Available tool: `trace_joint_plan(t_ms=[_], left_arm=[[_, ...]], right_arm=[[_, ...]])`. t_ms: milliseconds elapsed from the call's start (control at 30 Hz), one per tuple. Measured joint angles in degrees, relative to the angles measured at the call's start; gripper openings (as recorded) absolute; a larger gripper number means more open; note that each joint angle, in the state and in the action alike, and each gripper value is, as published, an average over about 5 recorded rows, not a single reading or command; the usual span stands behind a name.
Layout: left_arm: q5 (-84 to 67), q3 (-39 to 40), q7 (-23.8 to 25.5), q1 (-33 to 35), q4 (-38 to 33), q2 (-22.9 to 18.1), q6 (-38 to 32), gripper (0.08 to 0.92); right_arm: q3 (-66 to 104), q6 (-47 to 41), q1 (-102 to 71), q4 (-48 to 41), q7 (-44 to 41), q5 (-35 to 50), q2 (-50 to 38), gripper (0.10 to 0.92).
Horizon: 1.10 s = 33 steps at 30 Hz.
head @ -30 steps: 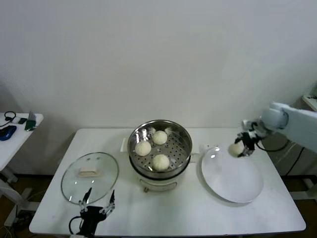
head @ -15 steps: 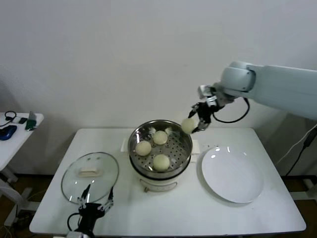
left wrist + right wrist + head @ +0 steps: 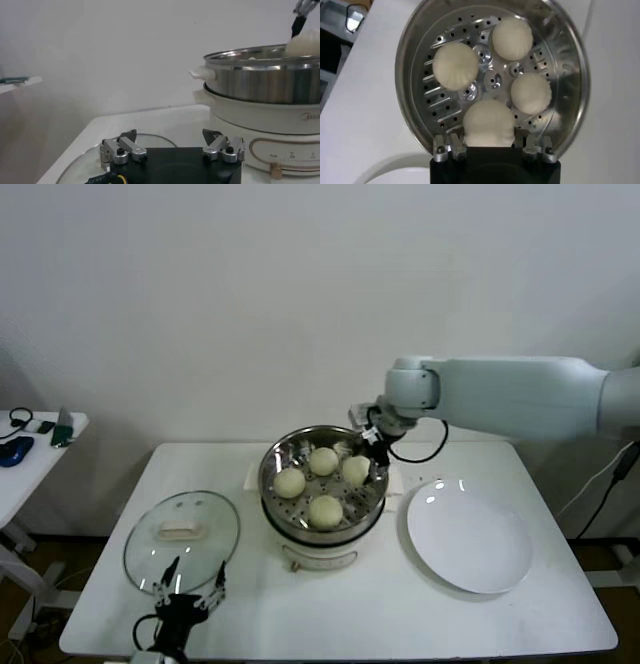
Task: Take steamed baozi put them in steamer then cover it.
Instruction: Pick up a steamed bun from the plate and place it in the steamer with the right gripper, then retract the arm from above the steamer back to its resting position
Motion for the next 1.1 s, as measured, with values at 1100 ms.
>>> trace_joint_plan(t_ms=[1100], left_arm=[[-0.85, -0.14, -0.39, 0.34, -2.15, 0.59, 0.83, 0.823]], right_arm=[[1.20, 2.89, 3.06, -1.59, -3.93, 6.89, -1.87, 0.823]])
